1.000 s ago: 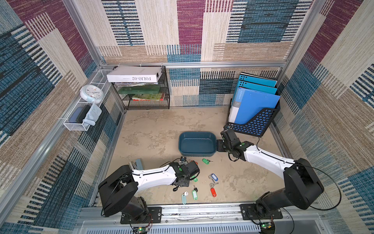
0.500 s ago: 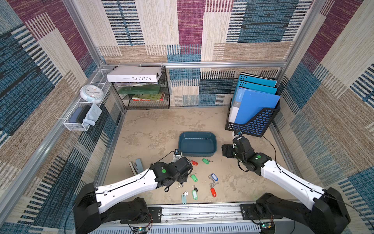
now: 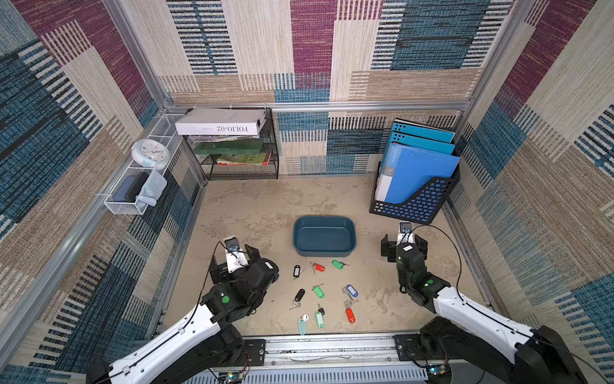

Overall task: Take the keys out of the storage box
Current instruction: Reset both arms

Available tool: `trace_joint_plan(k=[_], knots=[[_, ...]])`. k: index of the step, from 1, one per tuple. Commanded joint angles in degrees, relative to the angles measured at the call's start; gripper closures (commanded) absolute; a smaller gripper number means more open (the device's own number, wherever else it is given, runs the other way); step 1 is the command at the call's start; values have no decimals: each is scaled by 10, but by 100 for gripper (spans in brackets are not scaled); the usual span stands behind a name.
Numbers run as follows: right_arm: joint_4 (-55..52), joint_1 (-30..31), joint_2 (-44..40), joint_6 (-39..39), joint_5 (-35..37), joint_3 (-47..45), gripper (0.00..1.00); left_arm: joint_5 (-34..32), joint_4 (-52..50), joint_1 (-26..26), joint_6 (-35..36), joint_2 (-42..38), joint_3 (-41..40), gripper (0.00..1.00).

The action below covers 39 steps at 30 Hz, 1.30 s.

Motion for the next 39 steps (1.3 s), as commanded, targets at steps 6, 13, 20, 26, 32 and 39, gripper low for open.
trace_joint_plan(k=[6,13,20,26,32,39], knots=[[154,-124,31,-25,-66,-42,1,267,401,216,293,34,-137,1],[224,-181,105,-12,-107,-63,1,514,542,358,310,240,-127,2],[365,-183,165,-69,-110,-72,1,766,661,429,355,343,-102,9],[454,-191,226,-97,-189,-60,1,877,756,441,413,438,-98,0],[492,-199,261,-111,-243,-59,1,788,734,436,377,451,-78,0],[411,-268,298,-53,-318,1,1,788,740,436,377,454,-80,0]])
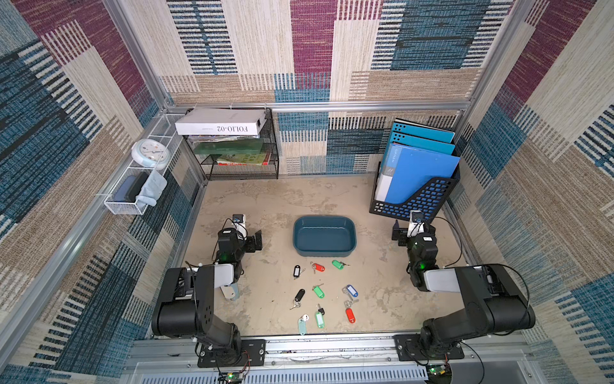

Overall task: Take the keys out of the storage box
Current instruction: Reset both arms

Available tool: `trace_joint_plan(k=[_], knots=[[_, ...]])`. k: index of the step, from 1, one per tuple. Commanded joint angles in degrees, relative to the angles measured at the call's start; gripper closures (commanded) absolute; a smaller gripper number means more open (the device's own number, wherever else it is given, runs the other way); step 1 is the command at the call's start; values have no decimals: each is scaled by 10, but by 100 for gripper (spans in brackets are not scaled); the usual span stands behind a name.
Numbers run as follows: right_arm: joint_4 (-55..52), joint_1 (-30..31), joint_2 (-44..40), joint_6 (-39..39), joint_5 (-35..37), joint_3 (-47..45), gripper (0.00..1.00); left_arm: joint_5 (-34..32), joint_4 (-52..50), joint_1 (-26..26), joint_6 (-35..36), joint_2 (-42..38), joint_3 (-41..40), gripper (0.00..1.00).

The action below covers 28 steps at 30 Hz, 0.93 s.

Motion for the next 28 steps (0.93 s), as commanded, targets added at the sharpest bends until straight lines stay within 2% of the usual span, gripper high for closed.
trace_joint_plan(k=[1,3,4,5,6,8,10,12,28], knots=[[-37,-24,7,36,-62,16,1,-7,14,0,-5,1,2,0],[-16,-36,4,42,-85,1,1,-7,13,0,-5,0,2,0],[24,-43,11,42,-108,-24,1,-7,13,0,-5,0,2,0],[102,-48,32,48,-108,-47,1,-7,13,0,-5,-1,1,0],[128,-49,38,49,-106,-54,0,-7,14,0,-5,-2,1,0],[43,-49,11,45,-112,-33,0,-7,14,0,-5,-2,0,0],[75,-50,21,49,-108,-42,1,-7,15,0,-5,-3,0,0],[52,-50,13,47,-112,-37,1,-7,15,-1,-5,-3,0,0],[58,-50,14,47,-111,-40,1,-8,14,-1,-5,-2,1,0]])
